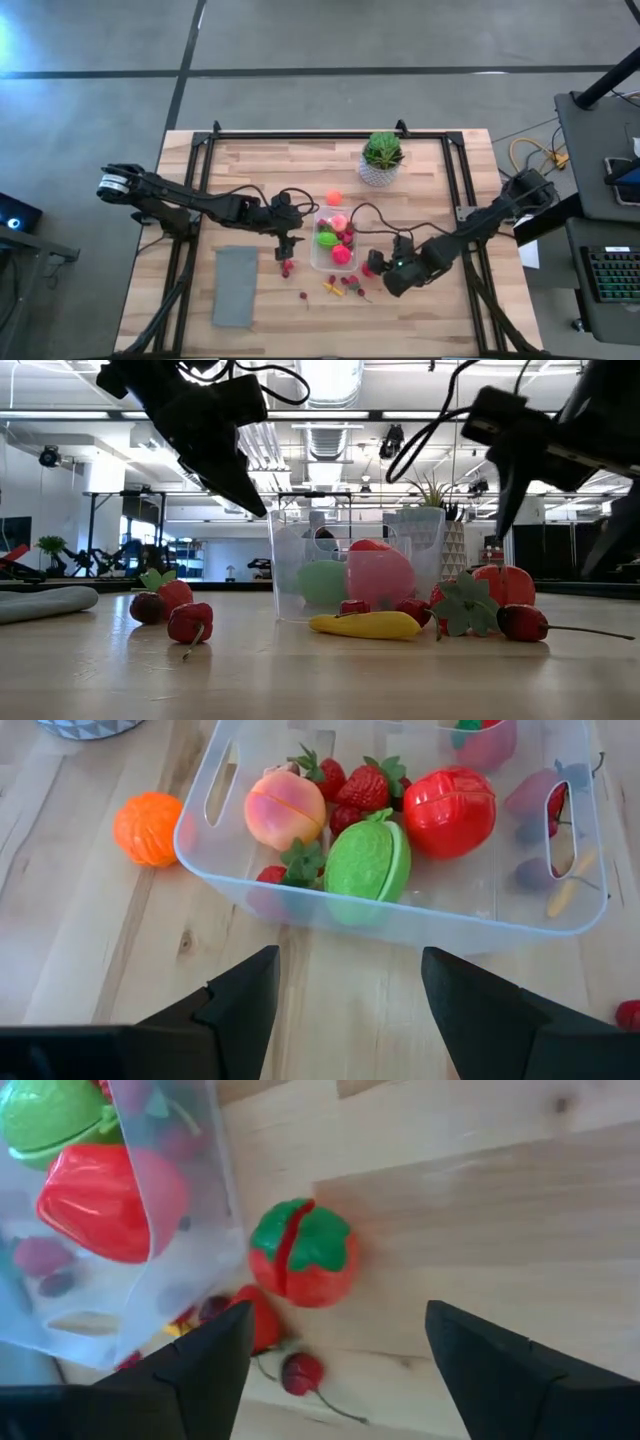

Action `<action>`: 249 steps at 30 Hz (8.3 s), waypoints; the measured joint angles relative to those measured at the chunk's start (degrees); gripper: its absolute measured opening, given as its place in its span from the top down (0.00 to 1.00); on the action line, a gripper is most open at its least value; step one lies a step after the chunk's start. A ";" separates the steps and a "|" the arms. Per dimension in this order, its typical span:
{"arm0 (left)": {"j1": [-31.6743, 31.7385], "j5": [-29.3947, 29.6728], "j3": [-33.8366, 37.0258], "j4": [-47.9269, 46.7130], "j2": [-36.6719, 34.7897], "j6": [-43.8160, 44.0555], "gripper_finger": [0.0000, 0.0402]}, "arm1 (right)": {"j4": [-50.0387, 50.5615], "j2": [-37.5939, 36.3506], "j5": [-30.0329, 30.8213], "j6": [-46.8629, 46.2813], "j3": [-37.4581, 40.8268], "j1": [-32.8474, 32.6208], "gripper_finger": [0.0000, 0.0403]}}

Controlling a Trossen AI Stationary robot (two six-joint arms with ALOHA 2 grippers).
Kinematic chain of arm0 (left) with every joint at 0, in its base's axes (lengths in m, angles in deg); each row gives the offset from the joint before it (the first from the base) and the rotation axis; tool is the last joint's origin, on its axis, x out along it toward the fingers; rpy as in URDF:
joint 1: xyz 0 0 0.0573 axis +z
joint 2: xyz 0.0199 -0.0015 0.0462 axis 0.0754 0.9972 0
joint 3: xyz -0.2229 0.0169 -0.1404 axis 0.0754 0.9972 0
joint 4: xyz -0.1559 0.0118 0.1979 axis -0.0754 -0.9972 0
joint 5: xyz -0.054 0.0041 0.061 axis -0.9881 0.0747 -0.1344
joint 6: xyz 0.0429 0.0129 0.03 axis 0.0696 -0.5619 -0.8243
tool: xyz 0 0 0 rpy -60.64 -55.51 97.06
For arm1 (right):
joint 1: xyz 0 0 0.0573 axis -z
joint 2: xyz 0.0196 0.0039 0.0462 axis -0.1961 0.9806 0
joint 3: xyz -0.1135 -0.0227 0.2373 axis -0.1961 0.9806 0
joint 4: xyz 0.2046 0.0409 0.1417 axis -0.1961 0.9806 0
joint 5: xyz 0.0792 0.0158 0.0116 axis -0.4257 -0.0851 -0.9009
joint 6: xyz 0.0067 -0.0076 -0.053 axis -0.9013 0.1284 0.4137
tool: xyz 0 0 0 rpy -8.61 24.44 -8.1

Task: Pick and placing Produce into tupperware
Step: Put the red strawberry into the transparent bin

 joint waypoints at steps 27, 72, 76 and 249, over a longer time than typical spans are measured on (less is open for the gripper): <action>0.00 -0.01 0.04 0.08 0.00 -2.89 0.43 | 4.71 15.35 -2.05 0.22 -12.05 4.88 0.39; -0.02 -0.07 0.13 0.19 0.00 -2.60 0.43 | 11.92 13.95 -1.96 2.60 -14.07 5.20 0.49; -0.02 -0.07 0.13 0.21 0.00 -2.56 0.43 | 18.42 13.28 -1.19 3.28 -17.47 5.23 0.49; -10.39 -5.75 7.06 3.72 9.38 6.75 0.59 | 27.88 9.77 3.11 64.13 -24.46 12.21 0.19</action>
